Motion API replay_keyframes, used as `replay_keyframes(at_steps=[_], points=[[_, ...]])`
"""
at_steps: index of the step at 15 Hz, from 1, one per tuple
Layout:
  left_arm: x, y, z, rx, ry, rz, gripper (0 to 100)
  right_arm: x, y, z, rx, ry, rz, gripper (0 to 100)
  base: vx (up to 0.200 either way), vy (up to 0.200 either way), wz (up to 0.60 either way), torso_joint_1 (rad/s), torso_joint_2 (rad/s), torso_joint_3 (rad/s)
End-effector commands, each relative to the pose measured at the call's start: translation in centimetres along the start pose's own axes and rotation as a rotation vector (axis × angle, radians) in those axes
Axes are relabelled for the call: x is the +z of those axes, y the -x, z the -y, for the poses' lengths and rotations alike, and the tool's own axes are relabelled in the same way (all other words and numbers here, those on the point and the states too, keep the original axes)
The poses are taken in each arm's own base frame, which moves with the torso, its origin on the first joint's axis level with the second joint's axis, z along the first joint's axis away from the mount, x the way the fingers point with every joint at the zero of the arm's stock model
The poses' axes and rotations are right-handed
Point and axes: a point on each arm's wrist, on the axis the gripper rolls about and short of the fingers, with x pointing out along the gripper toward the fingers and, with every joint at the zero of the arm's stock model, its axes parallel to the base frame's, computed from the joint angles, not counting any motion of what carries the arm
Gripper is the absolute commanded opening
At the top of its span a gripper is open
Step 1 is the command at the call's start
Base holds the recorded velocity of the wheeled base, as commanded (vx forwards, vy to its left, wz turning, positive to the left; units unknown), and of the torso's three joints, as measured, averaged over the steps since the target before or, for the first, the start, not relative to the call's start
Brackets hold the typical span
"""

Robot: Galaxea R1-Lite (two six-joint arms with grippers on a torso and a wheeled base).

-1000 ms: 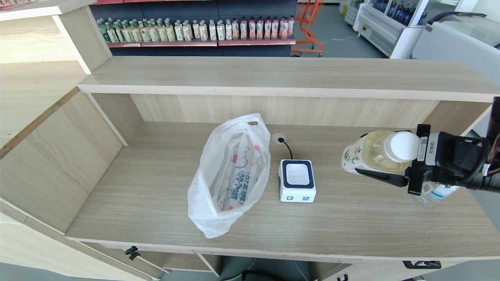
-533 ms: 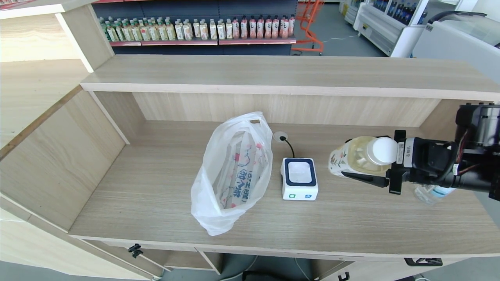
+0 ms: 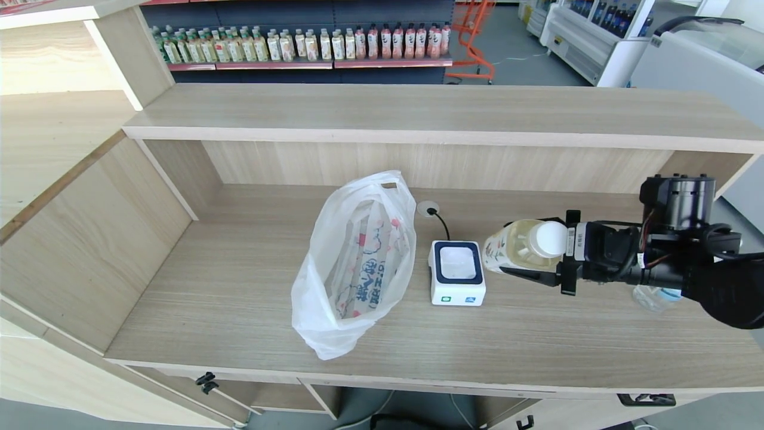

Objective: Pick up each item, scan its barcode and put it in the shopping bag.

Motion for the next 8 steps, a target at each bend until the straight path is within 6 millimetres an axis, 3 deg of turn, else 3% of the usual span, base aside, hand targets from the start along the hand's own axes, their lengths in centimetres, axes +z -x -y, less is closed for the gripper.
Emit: replay_keyframes(at_steps=[1, 8], points=[[0.0, 0.0, 0.0, 0.000, 0.000, 0.000, 100, -1.4, -1.0, -0.5, 0.029, 0.002, -0.001, 0, 0.000, 0.000, 0.00, 0.000, 0.00, 0.000], [0.0, 0.0, 0.0, 0.000, 0.000, 0.000, 100, -3.8, -3.8, -0.1, 0.061, 0.033, 0.055, 0, 0.000, 0.000, 0.00, 0.000, 0.00, 0.000]])
